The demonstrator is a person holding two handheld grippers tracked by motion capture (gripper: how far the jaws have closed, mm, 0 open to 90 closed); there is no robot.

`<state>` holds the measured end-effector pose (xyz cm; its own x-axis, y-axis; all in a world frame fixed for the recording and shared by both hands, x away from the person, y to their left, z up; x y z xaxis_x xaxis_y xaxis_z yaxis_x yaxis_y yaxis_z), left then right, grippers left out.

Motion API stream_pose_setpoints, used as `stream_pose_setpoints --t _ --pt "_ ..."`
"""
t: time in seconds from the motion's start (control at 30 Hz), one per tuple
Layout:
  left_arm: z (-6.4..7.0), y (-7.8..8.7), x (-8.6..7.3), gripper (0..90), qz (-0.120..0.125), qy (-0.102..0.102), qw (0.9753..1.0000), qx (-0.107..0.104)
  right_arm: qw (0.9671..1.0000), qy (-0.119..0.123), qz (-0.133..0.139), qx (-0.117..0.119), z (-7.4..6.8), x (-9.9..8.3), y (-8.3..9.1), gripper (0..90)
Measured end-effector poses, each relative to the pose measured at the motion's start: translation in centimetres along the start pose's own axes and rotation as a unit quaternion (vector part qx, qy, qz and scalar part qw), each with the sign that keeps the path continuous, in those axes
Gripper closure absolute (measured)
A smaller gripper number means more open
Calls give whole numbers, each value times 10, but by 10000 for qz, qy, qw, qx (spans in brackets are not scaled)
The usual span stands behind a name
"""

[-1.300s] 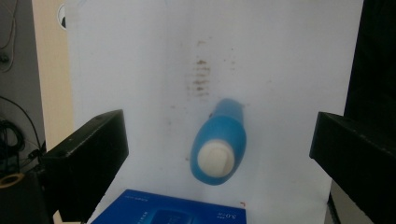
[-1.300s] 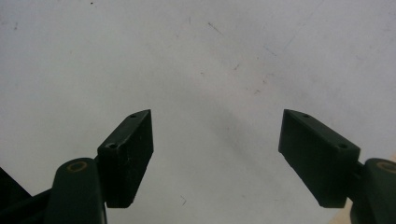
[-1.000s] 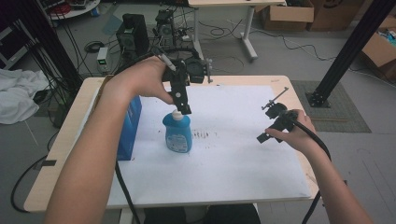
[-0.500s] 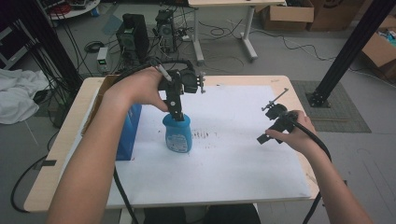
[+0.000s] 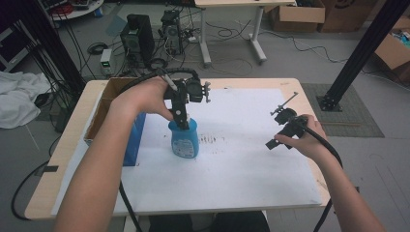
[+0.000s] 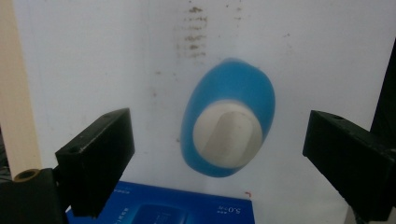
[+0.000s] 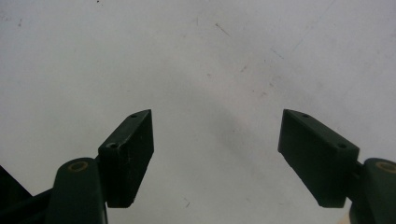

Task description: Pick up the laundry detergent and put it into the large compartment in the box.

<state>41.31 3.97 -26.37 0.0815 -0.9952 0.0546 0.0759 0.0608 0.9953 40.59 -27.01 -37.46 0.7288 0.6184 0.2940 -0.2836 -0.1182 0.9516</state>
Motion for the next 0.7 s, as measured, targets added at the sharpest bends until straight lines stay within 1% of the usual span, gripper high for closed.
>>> stream_pose_setpoints --t 0.07,0.2,0.67,0.7 --pt "-2 -6 -1 100 15 8 10000 -49 10000 24 13 -7 0 0 -1 269" --pt "-4 -14 -3 110 -29 16 10000 -87 10000 30 13 3 -1 1 -1 275" --pt "-9 -34 -5 132 -84 36 9997 -241 10000 31 9 30 -1 1 -3 275" --pt "-10 -36 -5 136 -115 42 9996 -254 10000 28 1 29 -1 0 -3 275"
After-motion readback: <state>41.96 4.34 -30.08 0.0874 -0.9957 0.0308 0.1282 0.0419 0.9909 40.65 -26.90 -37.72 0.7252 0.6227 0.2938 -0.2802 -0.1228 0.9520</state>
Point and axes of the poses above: each handheld gripper's, and its own axes: y roughly backward along the jaws, x roughly out of its top, z roughly to its right, the point moved 3 cm from there along -y, roughly forward along the jaws, and after that the axes turned 12 degrees about -x, right-handed, at the moved point
